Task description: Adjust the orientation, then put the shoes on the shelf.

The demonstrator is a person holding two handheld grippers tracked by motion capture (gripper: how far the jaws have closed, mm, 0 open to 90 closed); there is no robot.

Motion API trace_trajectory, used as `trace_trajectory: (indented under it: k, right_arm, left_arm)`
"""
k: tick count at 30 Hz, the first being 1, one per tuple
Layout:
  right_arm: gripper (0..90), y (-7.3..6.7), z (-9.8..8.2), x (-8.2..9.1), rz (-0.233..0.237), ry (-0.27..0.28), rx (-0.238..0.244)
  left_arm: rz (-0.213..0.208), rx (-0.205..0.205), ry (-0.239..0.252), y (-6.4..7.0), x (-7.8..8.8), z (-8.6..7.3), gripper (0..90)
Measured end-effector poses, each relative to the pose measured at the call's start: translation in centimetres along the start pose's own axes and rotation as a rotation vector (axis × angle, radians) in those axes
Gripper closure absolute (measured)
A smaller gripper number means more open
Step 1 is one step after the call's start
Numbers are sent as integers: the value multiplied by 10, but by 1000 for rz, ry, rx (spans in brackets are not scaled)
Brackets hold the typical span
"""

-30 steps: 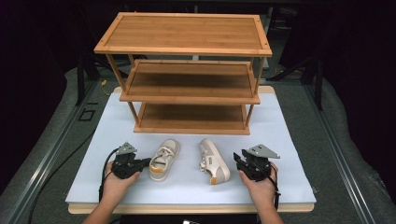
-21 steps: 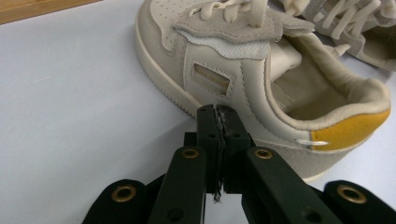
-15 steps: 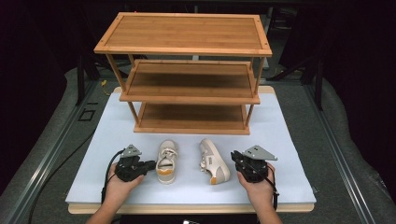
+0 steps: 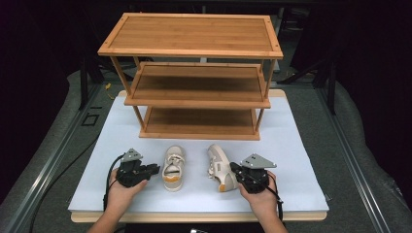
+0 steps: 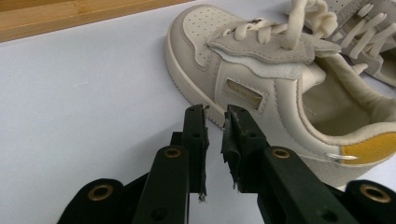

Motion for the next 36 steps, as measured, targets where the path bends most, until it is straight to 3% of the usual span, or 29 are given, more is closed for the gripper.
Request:
trace_trajectory:
  k: [1, 4, 22, 27, 30, 31, 36]
  right_arm:
    - [900, -2, -1, -2, 9, -4, 9]
    - [900, 1, -2, -3, -25, -16, 22]
    - [900, 29, -4, -4, -84, -7, -69]
    - [900, 40, -6, -5, -107, -15, -111]
    - [900, 44, -7, -7, -60, -12, -153]
    - [900, 47, -8, -7, -86, -10, -163]
    - [900, 59, -15, -10, -91, -32, -225]
  left_arm:
    - [0, 1, -1, -1, 0, -1, 774]
    - [-4, 10, 1, -1, -1, -1, 767]
    - [-2, 19, 9, -2, 0, 0, 753]
    - [-5, 25, 9, -2, 0, 0, 751]
    - [-7, 25, 8, -2, -1, -1, 751]
    - [-9, 27, 8, -2, -1, -1, 752]
    - [-9, 29, 7, -2, -1, -1, 752]
Point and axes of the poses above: each handheld gripper's, and its own axes: x roughly backward along the jaws, z roughly out of its top, y roughly to its right, the point moved 10 cm from there along -x, roughly forward along the jaws, and after that the axes turned 9 degrees about -x, right-handed, at the moved point
